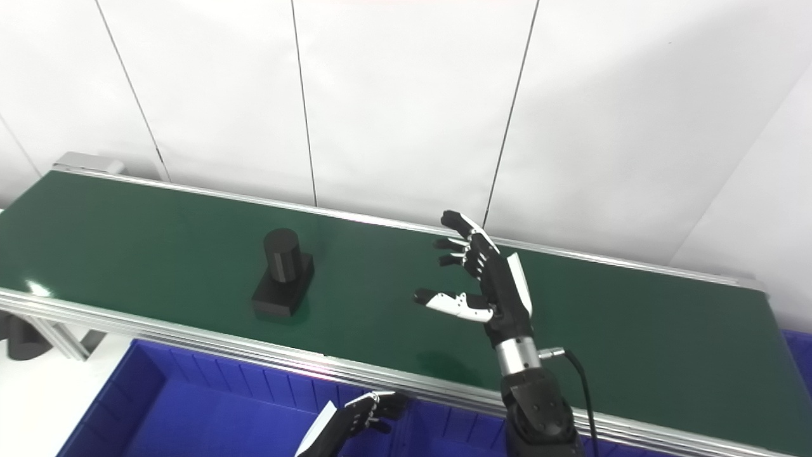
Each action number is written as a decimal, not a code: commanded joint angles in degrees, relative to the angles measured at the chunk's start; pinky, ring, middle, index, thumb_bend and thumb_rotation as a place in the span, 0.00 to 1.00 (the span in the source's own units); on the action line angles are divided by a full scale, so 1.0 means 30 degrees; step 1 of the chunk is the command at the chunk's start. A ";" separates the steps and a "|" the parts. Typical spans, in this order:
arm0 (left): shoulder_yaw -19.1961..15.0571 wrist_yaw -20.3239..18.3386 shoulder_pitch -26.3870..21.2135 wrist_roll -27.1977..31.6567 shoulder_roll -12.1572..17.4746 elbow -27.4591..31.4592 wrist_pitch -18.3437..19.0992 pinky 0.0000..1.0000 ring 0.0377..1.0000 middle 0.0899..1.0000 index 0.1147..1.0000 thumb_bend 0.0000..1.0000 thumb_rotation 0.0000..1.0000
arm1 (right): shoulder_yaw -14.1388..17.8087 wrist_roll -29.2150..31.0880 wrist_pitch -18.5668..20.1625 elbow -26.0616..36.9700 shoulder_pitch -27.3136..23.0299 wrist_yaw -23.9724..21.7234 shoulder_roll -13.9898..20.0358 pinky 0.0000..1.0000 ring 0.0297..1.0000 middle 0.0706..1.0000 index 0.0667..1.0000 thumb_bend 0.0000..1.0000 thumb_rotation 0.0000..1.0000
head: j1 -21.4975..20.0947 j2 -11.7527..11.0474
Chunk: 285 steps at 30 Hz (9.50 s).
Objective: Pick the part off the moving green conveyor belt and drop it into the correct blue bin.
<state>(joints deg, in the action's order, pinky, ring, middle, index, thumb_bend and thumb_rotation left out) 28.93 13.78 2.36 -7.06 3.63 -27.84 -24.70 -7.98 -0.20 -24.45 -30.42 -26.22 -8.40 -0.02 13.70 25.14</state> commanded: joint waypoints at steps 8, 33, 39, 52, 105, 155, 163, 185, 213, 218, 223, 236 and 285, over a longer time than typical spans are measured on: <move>-0.0051 0.0306 -0.0414 -0.0323 -0.0453 0.0310 -0.0743 0.69 0.75 0.76 0.73 0.85 0.15 | 0.0064 0.0087 -0.0818 -0.0619 -0.1742 -0.0447 -0.0414 0.59 0.74 0.87 0.85 0.95 0.23 | 0.0442 0.0049; 0.0230 0.0502 -0.0355 -0.0258 -0.0265 0.0409 -0.0743 0.69 0.75 0.76 0.73 0.86 0.14 | -0.0191 -0.1541 -0.0823 -0.4710 -0.3988 0.1807 -0.0428 0.58 0.71 0.86 0.84 0.94 0.17 | -0.0154 -0.0104; 0.0243 0.0397 -0.0175 -0.0236 -0.0217 0.0650 -0.0743 0.69 0.75 0.75 0.73 0.86 0.13 | -0.0166 -0.1407 -0.0824 -0.5713 -0.4331 0.2011 -0.0428 0.58 0.70 0.85 0.84 0.96 0.19 | -0.0360 -0.0024; 0.0401 0.0504 -0.0114 -0.0363 -0.0124 0.0785 -0.0743 0.69 0.75 0.75 0.73 0.86 0.14 | -0.0617 -0.1616 -0.0825 -0.7466 -0.4811 0.2224 -0.0402 0.68 0.76 0.84 0.85 0.96 0.21 | -0.0578 0.0087; 0.0564 0.0123 0.0573 -0.0124 0.0303 0.1837 -0.0743 0.71 0.76 0.77 0.75 0.84 0.18 | -0.2127 -0.2351 -0.0825 -0.8554 -0.4710 0.3273 -0.0493 0.71 0.79 0.84 0.83 0.97 0.26 | -0.1412 0.0459; -0.0283 -0.1111 0.1216 0.0557 0.1108 0.4101 -0.0739 0.76 0.82 0.83 0.83 0.71 0.14 | -0.1231 -0.3737 0.2589 0.5516 0.1117 0.3872 0.1068 0.43 0.45 0.45 0.45 0.52 0.00 | -0.7578 0.3719; -0.1791 -0.2965 0.1715 0.1424 0.1167 0.6008 -0.0734 0.75 0.82 0.84 0.83 0.70 0.11 | -0.0133 -0.3248 0.3609 0.8654 0.3404 0.3100 0.1662 0.36 0.41 0.45 0.47 0.52 0.00 | -0.9830 0.4774; -0.4268 -0.6288 0.3191 0.2780 0.0192 0.9860 0.0883 0.74 0.77 0.78 0.81 0.72 0.03 | 0.2201 -0.3282 0.5403 1.4785 1.0012 0.2511 0.3411 0.37 0.42 0.44 0.46 0.52 0.00 | -1.0516 0.6986; -0.5163 -0.7088 0.3214 0.2332 -0.0022 1.1279 0.2316 0.71 0.77 0.79 0.81 0.71 0.08 | 0.3387 -0.3867 0.2117 1.0877 1.2753 0.4488 0.2262 0.37 0.43 0.44 0.46 0.52 0.00 | -1.0265 0.8717; -0.5313 -0.7101 0.3198 0.2235 -0.0020 1.1182 0.2119 0.71 0.77 0.79 0.80 0.71 0.08 | 0.3293 -0.3834 0.1842 0.9732 1.2686 0.4586 0.2192 0.34 0.42 0.45 0.46 0.52 0.00 | -1.0438 0.8577; -0.5448 -0.7213 0.3214 0.2301 0.0001 1.1166 0.2065 0.70 0.77 0.79 0.80 0.70 0.07 | 0.3252 -0.3945 0.1966 0.8859 1.2674 0.4770 0.2034 0.32 0.39 0.45 0.47 0.52 0.00 | -1.0452 0.8456; -0.5600 -0.7448 0.3203 0.2241 0.0025 1.0916 0.1942 0.69 0.76 0.79 0.81 0.70 0.07 | 0.3342 -0.4147 0.1941 0.7978 1.2516 0.5297 0.1860 0.35 0.40 0.46 0.47 0.52 0.00 | -1.0304 0.8380; -0.5591 -0.7674 0.3328 0.2283 -0.0193 1.0772 0.1965 0.71 0.77 0.80 0.81 0.71 0.08 | 0.2308 -0.5664 0.1945 0.7168 1.2292 0.5482 0.2769 0.60 0.73 0.77 0.73 0.95 0.21 | -0.9360 0.8117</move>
<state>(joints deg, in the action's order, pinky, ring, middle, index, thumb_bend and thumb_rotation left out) 12.00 -8.97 12.69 -0.12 3.31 3.35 -17.11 -0.95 -18.03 -16.31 -11.77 10.86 8.35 7.75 -14.68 49.57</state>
